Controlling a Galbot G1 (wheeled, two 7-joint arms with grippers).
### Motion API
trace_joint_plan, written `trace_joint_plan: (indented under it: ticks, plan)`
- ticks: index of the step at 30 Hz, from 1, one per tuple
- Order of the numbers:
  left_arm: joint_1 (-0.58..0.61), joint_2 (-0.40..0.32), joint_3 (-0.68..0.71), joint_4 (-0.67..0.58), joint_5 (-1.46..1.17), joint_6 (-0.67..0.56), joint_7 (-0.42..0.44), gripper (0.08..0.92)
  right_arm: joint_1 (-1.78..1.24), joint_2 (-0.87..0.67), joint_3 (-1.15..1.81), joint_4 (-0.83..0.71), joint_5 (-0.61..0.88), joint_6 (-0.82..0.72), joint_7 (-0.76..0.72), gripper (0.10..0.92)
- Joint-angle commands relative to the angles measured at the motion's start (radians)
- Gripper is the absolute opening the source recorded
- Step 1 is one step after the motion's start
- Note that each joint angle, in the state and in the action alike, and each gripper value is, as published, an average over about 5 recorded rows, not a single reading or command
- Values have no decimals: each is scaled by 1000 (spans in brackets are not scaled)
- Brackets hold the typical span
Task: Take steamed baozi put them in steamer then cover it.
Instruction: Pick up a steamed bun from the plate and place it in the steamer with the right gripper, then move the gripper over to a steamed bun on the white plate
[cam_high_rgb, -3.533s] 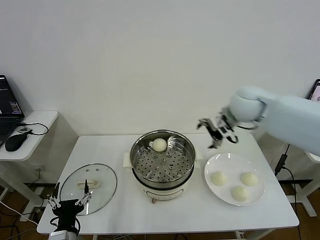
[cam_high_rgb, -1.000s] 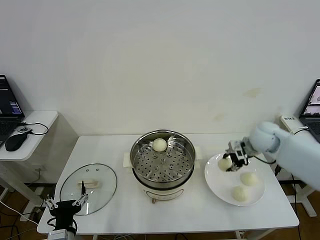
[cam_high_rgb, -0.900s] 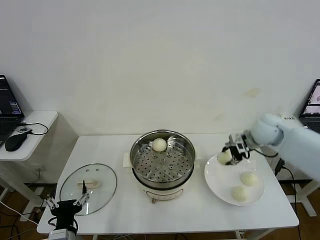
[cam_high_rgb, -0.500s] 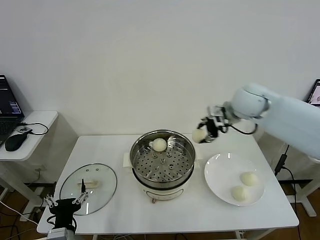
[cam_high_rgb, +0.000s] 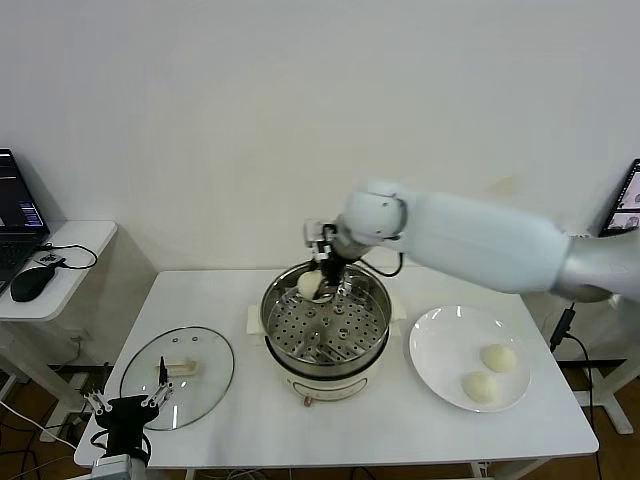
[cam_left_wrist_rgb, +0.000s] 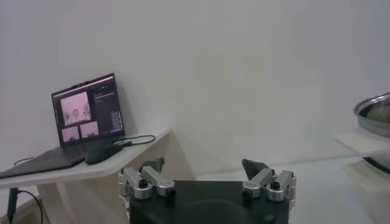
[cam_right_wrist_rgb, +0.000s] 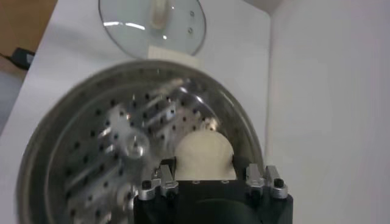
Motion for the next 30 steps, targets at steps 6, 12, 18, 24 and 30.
trace_joint_plan:
  ticks: [6, 12, 18, 24, 30]
  plan:
    - [-6, 1, -1, 6, -2, -1, -2, 823, -90, 129, -34, -102, -2, -37, 44, 594]
    - [-6, -1, 2, 1, 0, 0, -2, 823, -58, 86, -15, -68, 4, -33, 37, 651]
    - [-5, 2, -1, -2, -1, 1, -1, 823, 131, -78, -28, 53, 41, -25, -59, 798]
    - [-6, 5, 2, -11, -2, 2, -1, 823, 281, -340, -103, 228, -10, 40, -212, 822]
    - [2, 12, 14, -15, 2, 0, -1, 823, 283, -639, -131, 412, -114, 87, -269, 823]
